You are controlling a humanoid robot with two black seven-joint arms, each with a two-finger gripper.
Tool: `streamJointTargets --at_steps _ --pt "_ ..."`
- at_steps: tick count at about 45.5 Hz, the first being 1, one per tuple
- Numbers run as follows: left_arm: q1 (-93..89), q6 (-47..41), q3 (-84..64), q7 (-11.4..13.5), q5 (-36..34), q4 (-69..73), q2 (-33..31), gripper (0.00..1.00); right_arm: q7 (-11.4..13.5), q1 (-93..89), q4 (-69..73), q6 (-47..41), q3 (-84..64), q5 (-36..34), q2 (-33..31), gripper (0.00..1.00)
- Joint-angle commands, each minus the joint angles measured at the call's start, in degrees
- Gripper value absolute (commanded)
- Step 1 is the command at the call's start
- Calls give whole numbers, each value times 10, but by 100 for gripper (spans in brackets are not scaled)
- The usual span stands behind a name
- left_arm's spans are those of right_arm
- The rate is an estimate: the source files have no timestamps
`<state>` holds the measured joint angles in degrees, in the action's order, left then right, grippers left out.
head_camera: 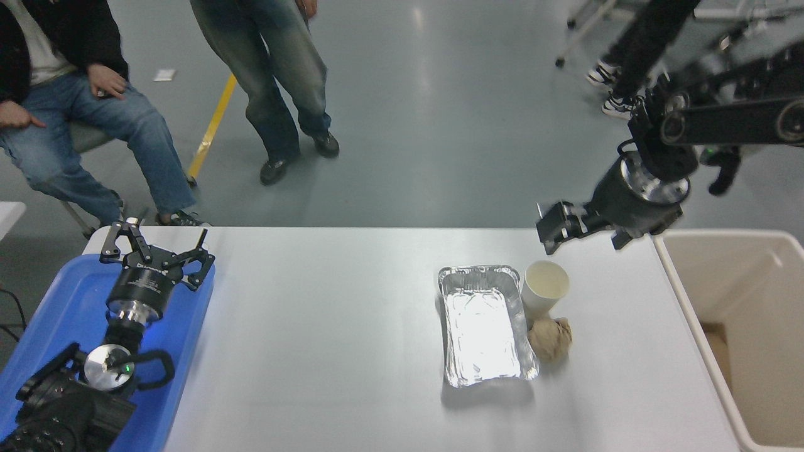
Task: Pick up paper cup place in dustbin
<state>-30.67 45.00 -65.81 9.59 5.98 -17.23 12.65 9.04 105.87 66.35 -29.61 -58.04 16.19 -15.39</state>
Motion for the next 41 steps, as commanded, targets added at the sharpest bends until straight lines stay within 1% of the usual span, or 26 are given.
streamJointTargets --at_steps 1,5,20,25,29,33,35,39,40,41 --pt "-1 0 1 0 0 -1 0 99 0 -144 -130 72 7 46 50 100" --pt "-1 0 1 0 0 -1 0 99 0 -169 -152 80 16 57 54 100" --pt "-1 0 2 -1 0 -1 0 99 0 -237 -190 97 35 61 74 100" --pt "-1 0 1 -1 0 -1 0 99 0 -257 -200 118 35 61 78 98" --pt "-1 0 2 -1 0 -1 0 99 0 -268 -204 133 35 62 78 92" --pt "-1 0 1 -1 0 -1 0 99 0 -271 -206 136 35 63 78 83" --pt "-1 0 2 -1 0 -1 0 99 0 -275 -206 137 35 63 78 71" --pt "-1 0 2 -1 0 -1 0 99 0 -278 -208 139 35 63 78 44" --pt "-1 0 2 -1 0 -1 0 99 0 -278 -207 140 35 63 78 39" --pt "-1 0 2 -1 0 -1 0 99 0 -278 -207 141 35 64 78 37"
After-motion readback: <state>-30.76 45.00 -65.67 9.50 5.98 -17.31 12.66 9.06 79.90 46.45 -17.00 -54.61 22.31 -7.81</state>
